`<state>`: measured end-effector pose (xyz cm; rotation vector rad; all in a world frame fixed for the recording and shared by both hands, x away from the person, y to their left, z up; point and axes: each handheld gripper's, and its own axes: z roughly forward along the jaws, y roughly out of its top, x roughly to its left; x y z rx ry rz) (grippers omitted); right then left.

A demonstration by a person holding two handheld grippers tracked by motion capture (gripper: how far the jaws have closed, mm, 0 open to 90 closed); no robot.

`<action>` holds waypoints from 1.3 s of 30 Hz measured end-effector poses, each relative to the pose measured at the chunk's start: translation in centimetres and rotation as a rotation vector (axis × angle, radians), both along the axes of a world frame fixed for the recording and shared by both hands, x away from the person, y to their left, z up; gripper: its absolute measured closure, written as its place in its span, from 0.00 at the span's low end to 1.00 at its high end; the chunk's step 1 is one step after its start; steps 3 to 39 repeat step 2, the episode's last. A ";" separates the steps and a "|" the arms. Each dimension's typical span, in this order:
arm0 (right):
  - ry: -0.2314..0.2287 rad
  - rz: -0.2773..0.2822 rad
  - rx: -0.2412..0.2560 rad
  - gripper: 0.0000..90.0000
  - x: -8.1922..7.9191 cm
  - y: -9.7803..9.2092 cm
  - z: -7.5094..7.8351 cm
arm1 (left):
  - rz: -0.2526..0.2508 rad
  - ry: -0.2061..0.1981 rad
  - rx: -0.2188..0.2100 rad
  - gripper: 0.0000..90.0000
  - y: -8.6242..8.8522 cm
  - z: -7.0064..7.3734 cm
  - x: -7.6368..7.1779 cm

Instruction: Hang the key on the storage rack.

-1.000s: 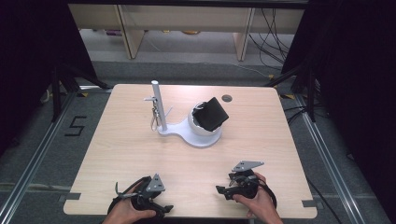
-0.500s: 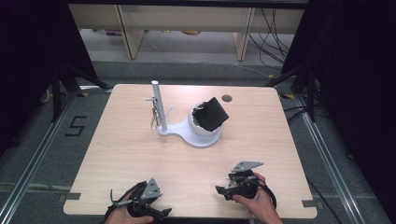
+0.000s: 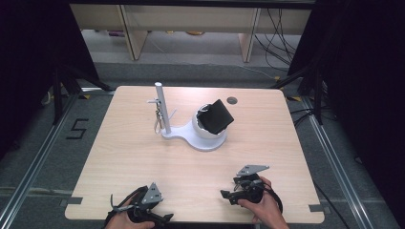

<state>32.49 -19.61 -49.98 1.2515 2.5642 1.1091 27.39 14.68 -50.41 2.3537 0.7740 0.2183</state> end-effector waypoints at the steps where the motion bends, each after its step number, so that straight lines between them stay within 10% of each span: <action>1: 0.003 -0.002 0.000 0.28 0.0 0.0 0.0 | 0.004 -0.003 -0.008 0.20 0.0 0.0 -0.1; 39: 0.001 0.000 0.000 0.28 0.0 0.0 0.0 | -0.005 -0.013 -0.004 0.20 0.0 0.0 0.0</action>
